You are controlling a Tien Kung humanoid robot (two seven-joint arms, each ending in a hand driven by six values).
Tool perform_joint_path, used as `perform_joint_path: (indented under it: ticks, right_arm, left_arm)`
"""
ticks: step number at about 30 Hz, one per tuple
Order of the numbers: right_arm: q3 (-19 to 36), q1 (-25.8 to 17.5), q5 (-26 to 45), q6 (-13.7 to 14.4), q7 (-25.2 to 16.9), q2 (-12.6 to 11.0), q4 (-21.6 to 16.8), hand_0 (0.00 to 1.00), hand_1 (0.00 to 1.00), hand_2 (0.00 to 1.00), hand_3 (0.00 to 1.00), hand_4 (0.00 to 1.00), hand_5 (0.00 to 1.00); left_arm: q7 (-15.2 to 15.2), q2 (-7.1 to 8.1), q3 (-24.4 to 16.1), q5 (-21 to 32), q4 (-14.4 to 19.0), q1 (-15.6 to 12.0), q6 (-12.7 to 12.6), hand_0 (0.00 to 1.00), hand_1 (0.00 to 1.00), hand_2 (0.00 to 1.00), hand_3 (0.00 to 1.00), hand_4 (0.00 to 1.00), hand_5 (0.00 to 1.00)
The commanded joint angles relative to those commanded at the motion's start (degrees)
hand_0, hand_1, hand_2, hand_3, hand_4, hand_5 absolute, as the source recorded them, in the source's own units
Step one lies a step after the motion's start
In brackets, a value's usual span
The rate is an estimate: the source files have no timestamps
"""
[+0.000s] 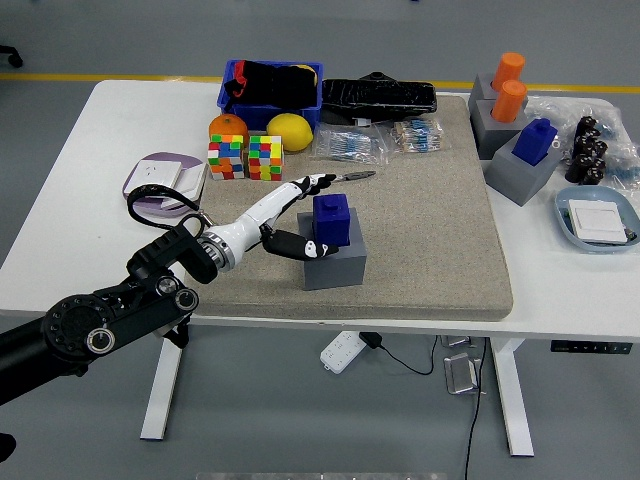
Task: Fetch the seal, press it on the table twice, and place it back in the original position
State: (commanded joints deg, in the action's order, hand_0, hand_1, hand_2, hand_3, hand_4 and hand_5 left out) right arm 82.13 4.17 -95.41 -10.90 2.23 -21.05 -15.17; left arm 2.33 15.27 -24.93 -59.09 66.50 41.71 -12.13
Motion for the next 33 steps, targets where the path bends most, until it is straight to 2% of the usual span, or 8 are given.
perform_joint_path:
  ticks: [3,4,9,10,21,22,23,33]
  right_arm:
    - [-0.04,0.06,0.11,-0.04,0.0,0.06,-0.03,0.781,0.698,0.679,0.638,0.759,0.542]
    - [-0.03,0.06,0.09,-0.04,0.0,0.06,-0.03,0.781,0.697,0.678,0.637,0.759,0.542]
    - [0.23,-0.01,-0.05,0.01,0.0,0.08,0.06,0.781,0.697,0.678,0.637,0.759,0.542]
    - [0.3,-0.02,-0.07,0.02,0.0,0.09,0.08,0.779,0.697,0.68,0.637,0.759,0.542]
    - [0.4,-0.1,-0.22,0.02,0.04,0.2,0.27,0.781,0.697,0.68,0.636,0.759,0.543]
    - [0.32,-0.05,-0.21,0.01,0.02,0.18,0.25,0.781,0.697,0.68,0.636,0.759,0.543]
    - [0.24,0.02,-0.18,0.0,-0.01,0.15,0.21,0.781,0.698,0.679,0.637,0.759,0.543]
    - [-1.17,1.49,0.15,0.04,-0.26,-1.04,0.1,0.781,0.698,0.68,0.637,0.759,0.543]
  left_arm:
    - [2.15,-0.08,-0.77,3.58,-0.59,-0.04,1.15,0.998,0.998,0.998,0.998,0.998,0.283]
    - [3.12,-0.09,-1.07,4.85,-0.8,-0.13,1.34,0.998,0.998,0.998,0.998,0.998,0.566]
    - [8.49,-0.08,-3.67,10.56,-2.18,-0.66,1.3,0.998,0.998,0.998,0.998,0.998,0.566]
    - [9.36,-0.01,-4.84,11.91,-2.86,-0.79,1.42,0.998,0.998,0.998,0.998,0.998,0.865]
    - [17.41,2.82,-12.74,19.38,-10.88,-0.51,-7.7,0.998,0.998,0.998,0.998,0.998,0.892]
    - [17.33,3.16,-13.32,19.38,-11.7,-0.46,-7.78,0.998,0.998,0.998,0.998,0.998,0.892]
    - [17.25,3.49,-14.01,19.38,-12.42,-0.45,-7.84,0.998,0.998,0.984,0.982,0.915,0.645]
    - [15.97,5.89,-19.17,18.48,-15.73,-1.52,-7.86,0.998,0.998,0.98,0.98,0.909,0.636]
